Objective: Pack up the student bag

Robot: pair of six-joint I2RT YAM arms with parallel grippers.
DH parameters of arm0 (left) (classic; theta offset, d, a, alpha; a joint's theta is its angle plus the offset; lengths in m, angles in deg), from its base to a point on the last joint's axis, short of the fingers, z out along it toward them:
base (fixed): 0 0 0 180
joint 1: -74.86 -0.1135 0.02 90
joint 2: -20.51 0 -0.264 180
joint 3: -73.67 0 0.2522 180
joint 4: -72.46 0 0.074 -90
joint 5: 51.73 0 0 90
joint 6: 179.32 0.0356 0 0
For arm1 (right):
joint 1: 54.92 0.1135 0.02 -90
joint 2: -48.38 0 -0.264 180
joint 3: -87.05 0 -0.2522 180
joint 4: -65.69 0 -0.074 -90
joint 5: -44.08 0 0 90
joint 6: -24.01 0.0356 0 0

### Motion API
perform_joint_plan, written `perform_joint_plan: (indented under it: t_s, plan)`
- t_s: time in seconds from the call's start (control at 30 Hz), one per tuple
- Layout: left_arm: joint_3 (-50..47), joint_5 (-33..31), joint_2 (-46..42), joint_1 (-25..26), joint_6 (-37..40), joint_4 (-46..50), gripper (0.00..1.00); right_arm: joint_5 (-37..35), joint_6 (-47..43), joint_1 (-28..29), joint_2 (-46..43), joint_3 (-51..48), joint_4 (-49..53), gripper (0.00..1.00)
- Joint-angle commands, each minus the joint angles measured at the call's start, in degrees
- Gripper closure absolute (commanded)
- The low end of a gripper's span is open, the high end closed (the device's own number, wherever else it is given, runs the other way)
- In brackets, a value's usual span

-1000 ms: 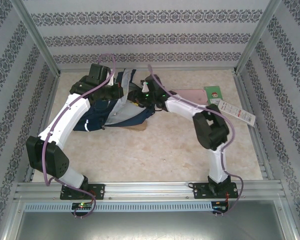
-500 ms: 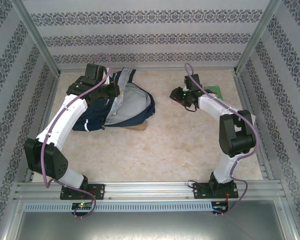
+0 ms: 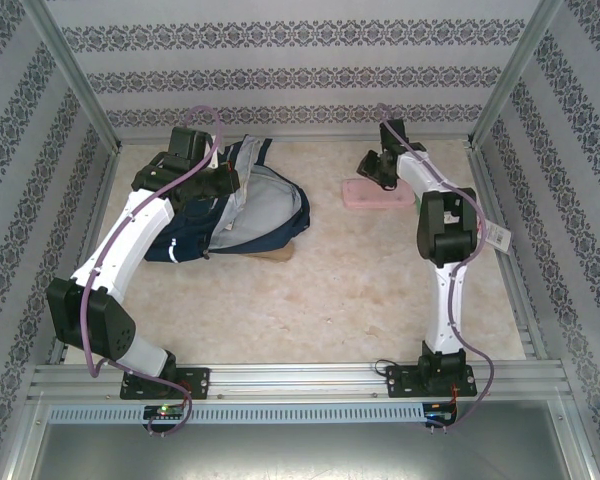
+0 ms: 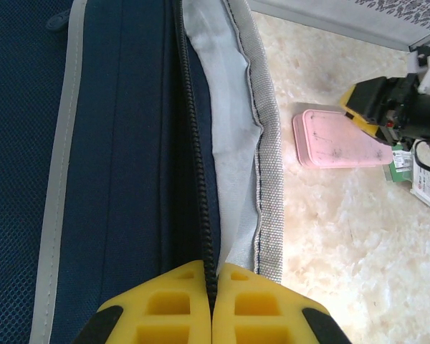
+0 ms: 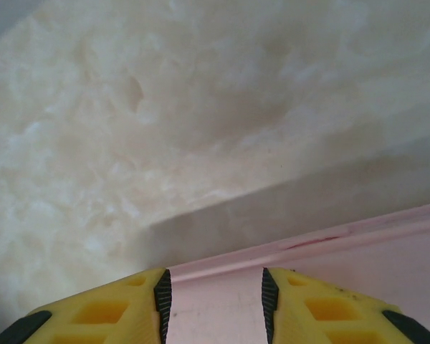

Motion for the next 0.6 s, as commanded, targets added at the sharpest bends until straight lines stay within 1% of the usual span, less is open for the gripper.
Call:
perform_joint_plan:
  t_s: [0.0,0.17,0.3,0.47,0.5,0.57]
  plan:
    - [1.3,0.7,-2.5,-0.8,-1.1,-1.7,1.00,1.9,-1.4,1.4,0.9,0.3,6.8,0.59]
    - [1.6,1.1,-1.4,-0.8,-1.1,-2.4,1.00,3.9,-2.9,4.8,-1.8,-5.1,8.3,0.58]
    - [1.4,1.5,-0.7,-0.8,-1.0,-3.2,1.00,6.2,-3.5,7.5,-6.9,-14.3,7.0,0.58]
    - [1.2,2.4,0.1,-0.9,-1.2,-4.0,1.00,8.5,-8.2,11.7,-14.3,-24.6,6.0,0.59]
    - [0.9,2.6,0.1,-0.9,-1.2,-4.2,1.00,8.4,-9.9,12.6,-16.0,-26.1,6.5,0.59]
    - [0.6,2.8,0.1,-0.9,-1.2,-4.5,1.00,6.1,-12.1,14.1,-18.9,-28.0,8.3,0.59]
